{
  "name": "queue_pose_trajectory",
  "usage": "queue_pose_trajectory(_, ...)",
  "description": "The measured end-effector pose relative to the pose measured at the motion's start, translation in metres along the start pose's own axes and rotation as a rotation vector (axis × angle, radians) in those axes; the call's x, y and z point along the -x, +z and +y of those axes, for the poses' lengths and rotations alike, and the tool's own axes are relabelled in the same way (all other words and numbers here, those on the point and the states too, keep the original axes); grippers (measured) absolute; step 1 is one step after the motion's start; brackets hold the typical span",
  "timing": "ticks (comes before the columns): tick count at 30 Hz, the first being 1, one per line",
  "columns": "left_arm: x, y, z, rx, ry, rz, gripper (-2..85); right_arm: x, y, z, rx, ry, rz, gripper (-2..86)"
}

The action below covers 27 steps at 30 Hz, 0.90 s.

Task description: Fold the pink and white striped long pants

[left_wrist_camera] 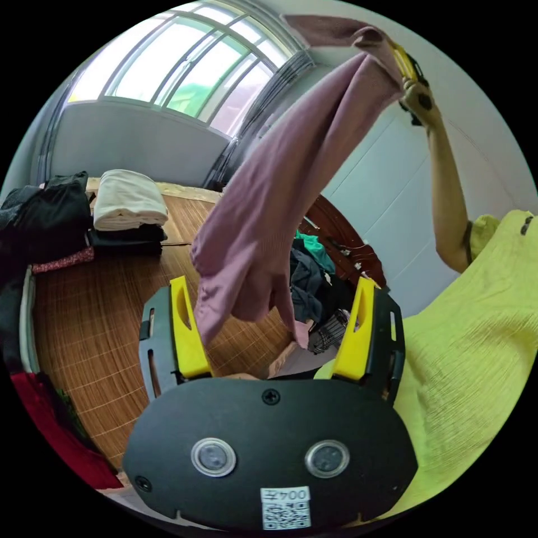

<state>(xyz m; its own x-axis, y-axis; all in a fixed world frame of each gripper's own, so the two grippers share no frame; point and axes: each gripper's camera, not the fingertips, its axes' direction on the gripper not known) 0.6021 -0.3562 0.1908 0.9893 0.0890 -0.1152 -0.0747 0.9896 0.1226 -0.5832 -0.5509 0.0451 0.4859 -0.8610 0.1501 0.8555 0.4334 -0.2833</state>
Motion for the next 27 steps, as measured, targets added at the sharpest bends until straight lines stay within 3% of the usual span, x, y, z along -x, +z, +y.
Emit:
queue_pose_trajectory(5, -0.002, 0.030, 0.000, 0.013, -0.026, -0.116, 37.8, 0.052, -0.037, -0.068, -0.040, -0.129, -0.052, 3.8)
queue_pose_trajectory(13, 0.061, 0.050, 0.009, -0.159, -0.430, 0.128, 38.0, 0.117, -0.135, -0.130, -0.150, -0.307, -0.123, 3.8)
queue_pose_trajectory(17, 0.111, 0.057, 0.030, -0.517, -0.699, 0.589, 37.6, 0.112, -0.192, -0.122, -0.220, -0.342, -0.130, 3.8)
queue_pose_trajectory(20, 0.113, 0.075, 0.012, -0.676, -0.647, 0.743, 31.2, 0.085, -0.233, -0.099, -0.249, -0.316, -0.079, 3.9)
queue_pose_trajectory(23, 0.098, 0.102, -0.025, -0.454, -0.562, 0.679, 4.9, 0.034, -0.271, -0.062, -0.280, -0.222, 0.069, 4.0)
queue_pose_trajectory(26, 0.065, 0.096, -0.045, -0.405, -0.460, 0.458, 4.7, -0.040, -0.298, -0.008, -0.229, -0.118, 0.330, 5.0)
queue_pose_trajectory(27, 0.053, 0.091, -0.052, -0.371, -0.408, 0.420, 4.6, -0.065, -0.296, 0.021, -0.149, -0.097, 0.563, 7.1)
